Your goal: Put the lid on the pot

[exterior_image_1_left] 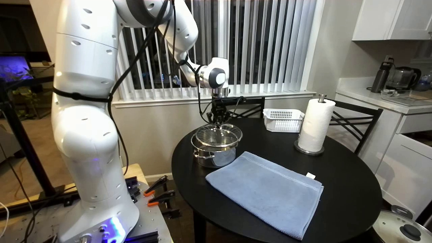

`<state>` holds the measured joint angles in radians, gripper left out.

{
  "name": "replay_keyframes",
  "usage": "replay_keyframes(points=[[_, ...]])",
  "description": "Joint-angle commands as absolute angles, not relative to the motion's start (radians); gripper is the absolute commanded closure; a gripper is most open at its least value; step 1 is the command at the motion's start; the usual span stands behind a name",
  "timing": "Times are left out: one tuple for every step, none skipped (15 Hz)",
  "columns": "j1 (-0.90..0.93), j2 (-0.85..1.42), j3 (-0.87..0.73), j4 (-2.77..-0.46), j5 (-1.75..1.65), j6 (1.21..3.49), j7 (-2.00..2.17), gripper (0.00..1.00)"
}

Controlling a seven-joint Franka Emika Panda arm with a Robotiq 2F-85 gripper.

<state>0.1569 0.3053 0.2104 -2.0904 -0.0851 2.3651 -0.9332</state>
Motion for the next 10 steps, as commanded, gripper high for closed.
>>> replay_keyframes(points=[[0.136,0.259,0.207,-2.118,-0.097,2.354,-0.923,0.96],[0.131,0.262,0.208,-2.118,-0.09,2.348,-0.934,0.96],[0.132,0.267,0.205,-2.116,-0.098,2.33,-0.927,0.96],[0.133,0.269,0.202,-2.113,-0.106,2.294,-0.926,0.96],[0.14,0.27,0.197,-2.112,-0.121,2.256,-0.916,0.96],[0.141,0.263,0.2,-2.121,-0.128,2.224,-0.927,0.96],[0.143,0.258,0.203,-2.125,-0.134,2.2,-0.932,0.96],[0.145,0.248,0.208,-2.132,-0.138,2.187,-0.942,0.96],[0.148,0.242,0.213,-2.137,-0.143,2.185,-0.947,0.96],[0.15,0.238,0.218,-2.138,-0.147,2.182,-0.951,0.96]])
